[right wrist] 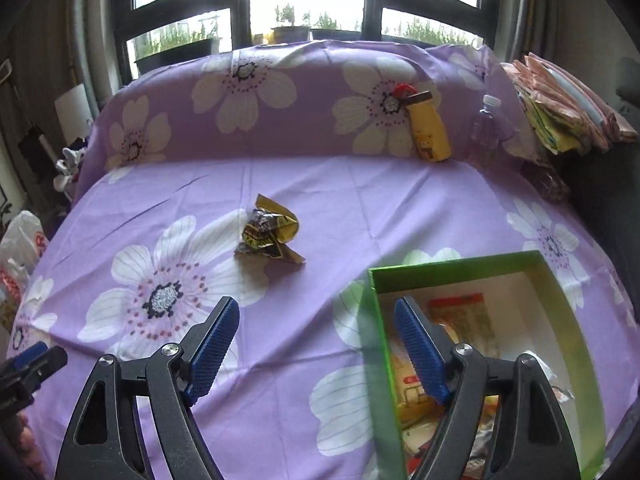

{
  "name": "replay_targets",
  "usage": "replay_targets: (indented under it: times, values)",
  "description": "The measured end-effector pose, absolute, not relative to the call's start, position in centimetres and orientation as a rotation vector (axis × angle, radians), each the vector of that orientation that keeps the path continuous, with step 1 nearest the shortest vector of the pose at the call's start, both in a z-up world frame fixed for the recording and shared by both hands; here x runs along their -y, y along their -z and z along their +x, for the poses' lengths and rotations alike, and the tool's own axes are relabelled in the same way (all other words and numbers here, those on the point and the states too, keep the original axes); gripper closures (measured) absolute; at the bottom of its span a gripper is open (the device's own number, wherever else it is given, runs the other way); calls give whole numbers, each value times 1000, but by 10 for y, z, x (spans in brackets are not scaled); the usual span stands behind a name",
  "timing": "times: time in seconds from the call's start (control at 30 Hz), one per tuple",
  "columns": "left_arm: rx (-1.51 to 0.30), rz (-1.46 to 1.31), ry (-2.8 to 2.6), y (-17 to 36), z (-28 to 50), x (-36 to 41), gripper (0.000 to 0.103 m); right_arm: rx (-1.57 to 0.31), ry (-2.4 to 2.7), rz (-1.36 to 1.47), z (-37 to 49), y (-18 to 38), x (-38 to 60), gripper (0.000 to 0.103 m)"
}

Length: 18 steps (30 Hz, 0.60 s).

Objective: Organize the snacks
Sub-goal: 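Move the right gripper to the yellow-black wrapped candy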

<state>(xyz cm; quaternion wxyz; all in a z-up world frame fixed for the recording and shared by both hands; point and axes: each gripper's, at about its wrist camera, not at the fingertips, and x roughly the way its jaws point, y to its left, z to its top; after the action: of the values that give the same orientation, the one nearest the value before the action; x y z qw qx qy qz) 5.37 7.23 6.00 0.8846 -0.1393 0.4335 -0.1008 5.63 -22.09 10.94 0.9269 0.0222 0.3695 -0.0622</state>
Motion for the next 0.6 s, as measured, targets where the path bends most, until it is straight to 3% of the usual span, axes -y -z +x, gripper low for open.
replay_targets:
  times: [0.4,0.57,0.6]
  values:
    - [-928,-339,199,-57,60,-84,13,-944,126,383,184,-82,206,23]
    - [-938,-355,218,-58,60,-85,13,-978,216,286,215,-58,205,23]
    - [-938,-360,226,-58,60,-84,13,-988,208,277,219,-53,205,28]
